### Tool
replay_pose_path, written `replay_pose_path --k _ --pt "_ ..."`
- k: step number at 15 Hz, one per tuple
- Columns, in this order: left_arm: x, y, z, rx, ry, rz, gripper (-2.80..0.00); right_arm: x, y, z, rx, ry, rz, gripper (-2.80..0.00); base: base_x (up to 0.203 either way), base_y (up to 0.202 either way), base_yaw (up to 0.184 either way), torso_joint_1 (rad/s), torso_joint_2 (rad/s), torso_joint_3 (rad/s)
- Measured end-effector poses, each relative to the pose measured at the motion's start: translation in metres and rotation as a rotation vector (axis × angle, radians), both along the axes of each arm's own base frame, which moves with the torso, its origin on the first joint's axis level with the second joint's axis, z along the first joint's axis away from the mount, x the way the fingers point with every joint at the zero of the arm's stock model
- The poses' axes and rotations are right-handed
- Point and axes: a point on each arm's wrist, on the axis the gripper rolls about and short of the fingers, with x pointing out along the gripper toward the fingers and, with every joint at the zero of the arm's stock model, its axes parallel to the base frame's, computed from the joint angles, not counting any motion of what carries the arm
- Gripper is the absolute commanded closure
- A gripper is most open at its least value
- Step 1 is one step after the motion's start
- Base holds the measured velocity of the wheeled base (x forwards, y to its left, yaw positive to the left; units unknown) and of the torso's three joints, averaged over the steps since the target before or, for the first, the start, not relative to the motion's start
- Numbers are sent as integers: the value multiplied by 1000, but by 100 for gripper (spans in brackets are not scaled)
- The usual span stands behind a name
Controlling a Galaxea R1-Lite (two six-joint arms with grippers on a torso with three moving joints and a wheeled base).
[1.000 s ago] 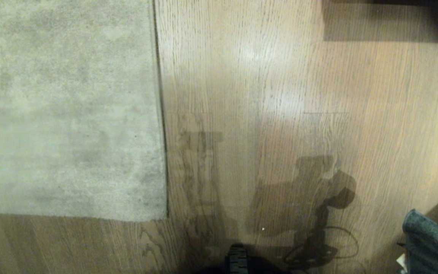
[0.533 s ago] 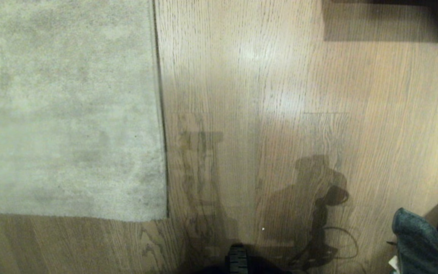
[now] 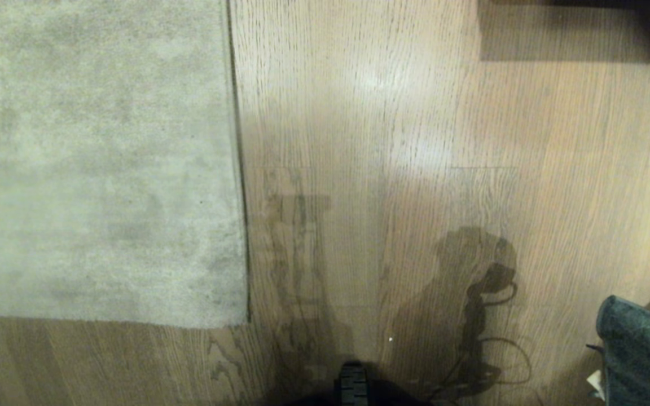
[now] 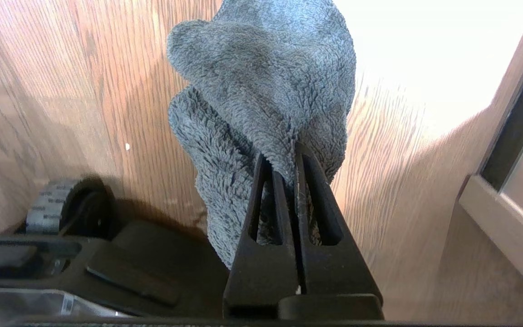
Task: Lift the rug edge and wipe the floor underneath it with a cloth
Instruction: Lift up the carpet
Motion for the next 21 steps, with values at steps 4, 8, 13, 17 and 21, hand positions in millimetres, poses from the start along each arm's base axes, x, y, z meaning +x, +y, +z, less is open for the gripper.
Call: replay_pose_path --k 4,8,13,17,21 --pt "0 0 0 0 0 0 0 -4 0 -1 0 -50 -1 0 0 0 0 0 0 0" --pt "0 0 0 0 0 0 0 -7 0 -2 -1 -85 -1 0 0 0 0 0 0 0" --pt "0 0 0 0 0 0 0 -7 0 -2 -1 -96 -2 0 0 0 0 0 0 0" --pt "0 0 0 0 0 0 0 -8 0 -2 -1 -98 -2 0 0 0 0 0 0 0" --pt "0 0 0 0 0 0 0 -8 0 -2 -1 -98 -3 0 0 0 0 0 0 0"
